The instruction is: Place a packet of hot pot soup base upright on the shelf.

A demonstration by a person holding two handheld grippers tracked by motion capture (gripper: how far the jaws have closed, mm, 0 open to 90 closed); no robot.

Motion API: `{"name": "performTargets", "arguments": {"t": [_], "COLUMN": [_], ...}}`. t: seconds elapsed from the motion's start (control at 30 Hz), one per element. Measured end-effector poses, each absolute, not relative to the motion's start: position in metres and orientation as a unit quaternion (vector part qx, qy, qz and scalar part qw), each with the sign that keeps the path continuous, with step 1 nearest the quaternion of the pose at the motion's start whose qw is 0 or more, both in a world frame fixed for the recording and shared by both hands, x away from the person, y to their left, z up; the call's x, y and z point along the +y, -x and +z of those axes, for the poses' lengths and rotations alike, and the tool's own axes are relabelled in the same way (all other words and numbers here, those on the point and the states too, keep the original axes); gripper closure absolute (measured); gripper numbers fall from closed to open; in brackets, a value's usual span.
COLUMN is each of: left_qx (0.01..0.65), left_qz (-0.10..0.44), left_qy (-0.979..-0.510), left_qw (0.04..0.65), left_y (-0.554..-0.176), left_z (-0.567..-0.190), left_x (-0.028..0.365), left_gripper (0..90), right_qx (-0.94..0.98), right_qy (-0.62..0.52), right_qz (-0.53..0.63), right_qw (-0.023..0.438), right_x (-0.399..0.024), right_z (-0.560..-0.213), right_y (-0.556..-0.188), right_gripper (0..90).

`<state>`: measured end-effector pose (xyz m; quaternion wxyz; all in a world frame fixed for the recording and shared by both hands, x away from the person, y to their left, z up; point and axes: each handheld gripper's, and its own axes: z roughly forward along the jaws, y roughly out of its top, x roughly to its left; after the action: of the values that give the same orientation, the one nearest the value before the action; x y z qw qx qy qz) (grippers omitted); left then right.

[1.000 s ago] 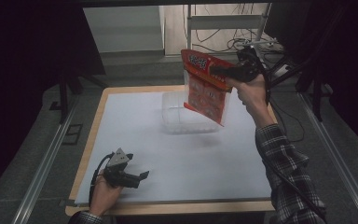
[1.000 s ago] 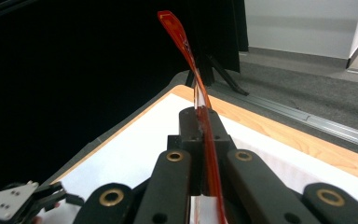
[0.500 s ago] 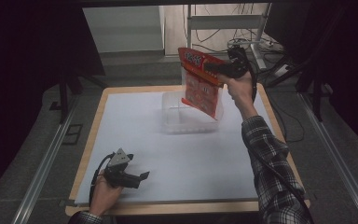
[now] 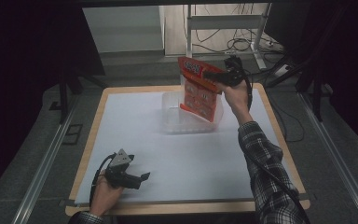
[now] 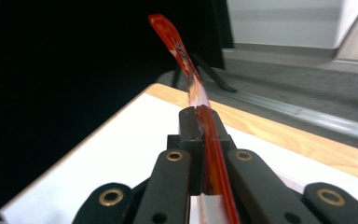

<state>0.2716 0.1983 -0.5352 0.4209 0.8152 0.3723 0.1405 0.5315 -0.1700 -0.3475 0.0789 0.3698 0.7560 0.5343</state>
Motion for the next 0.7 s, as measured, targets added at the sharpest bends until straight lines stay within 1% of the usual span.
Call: {"name": "performTargets", "arguments": {"t": [0.07, 0.2, 0.37, 0.5, 0.57, 0.7], "left_qx": [0.372, 0.372, 0.372, 0.373, 0.374, 0.375], "left_qz": [0.141, 0.141, 0.141, 0.141, 0.142, 0.144], "left_qy": [-0.816, -0.817, -0.819, -0.82, -0.823, -0.825], "left_qw": [0.42, 0.418, 0.414, 0.41, 0.404, 0.397], "left_y": [-0.272, -0.272, -0.272, -0.272, -0.272, -0.272], "left_z": [-0.535, -0.536, -0.536, -0.537, -0.537, -0.538], "left_x": [0.198, 0.197, 0.196, 0.197, 0.196, 0.194], "left_gripper": [3.7, 3.7, 3.7, 3.7, 3.7, 3.8], "right_qx": [0.759, 0.757, 0.76, 0.758, 0.768, 0.781], "right_qy": [-0.369, -0.374, -0.386, -0.395, -0.398, -0.395], "right_qz": [0.529, 0.526, 0.508, 0.498, 0.477, 0.453], "right_qw": [0.092, 0.101, 0.129, 0.142, 0.156, 0.167], "right_x": [-0.176, -0.188, -0.194, -0.198, -0.197, -0.194], "right_z": [-0.349, -0.353, -0.358, -0.361, -0.362, -0.363], "right_y": [-0.531, -0.531, -0.533, -0.536, -0.537, -0.538], "right_gripper": [88.7, 88.5, 88.3, 87.5, 83.9, 76.2]}}
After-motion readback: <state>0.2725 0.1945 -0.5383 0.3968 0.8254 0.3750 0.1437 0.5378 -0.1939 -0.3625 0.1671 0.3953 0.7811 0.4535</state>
